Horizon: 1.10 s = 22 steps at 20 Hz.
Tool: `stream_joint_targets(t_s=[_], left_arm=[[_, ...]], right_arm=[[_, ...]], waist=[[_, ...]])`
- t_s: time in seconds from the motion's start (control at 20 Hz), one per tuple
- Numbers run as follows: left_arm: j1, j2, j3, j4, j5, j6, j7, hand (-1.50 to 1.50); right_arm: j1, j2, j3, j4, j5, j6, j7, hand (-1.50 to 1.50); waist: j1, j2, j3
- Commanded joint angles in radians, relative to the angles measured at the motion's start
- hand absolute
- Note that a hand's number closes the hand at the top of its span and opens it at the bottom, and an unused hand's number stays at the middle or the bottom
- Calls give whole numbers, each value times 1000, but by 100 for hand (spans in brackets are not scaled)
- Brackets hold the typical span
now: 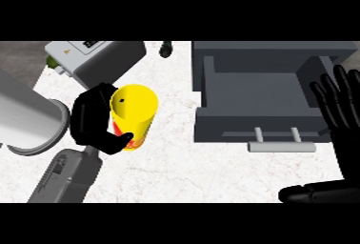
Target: Pick up the cup, place it into the drawer and close the drawer
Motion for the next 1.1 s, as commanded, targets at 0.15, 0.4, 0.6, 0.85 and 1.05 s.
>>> stream_joint_targets(t_s=[0.15,0.4,0.6,0.85,1.05], left_arm=[[-176,-33,-7,-152,-43,149,235,150],[-249,-53,23,-129,-104,174,290,150],[-414,-107,-6,-30,-178,250,340,150],[-556,-118,60,129,-188,220,369,150],[-583,-186,33,227,-243,237,316,150]], right_arm=[[36,4,8,22,-2,31,-48,-150],[-22,14,-7,65,27,-6,-68,-150],[-17,-18,-17,-37,-19,-2,47,-150],[-13,-12,-12,49,3,23,-29,-150],[-21,3,-3,71,23,16,-64,-150]], waist=[[-6,0,0],[-3,2,0],[-11,2,0],[-12,4,0],[-11,5,0]])
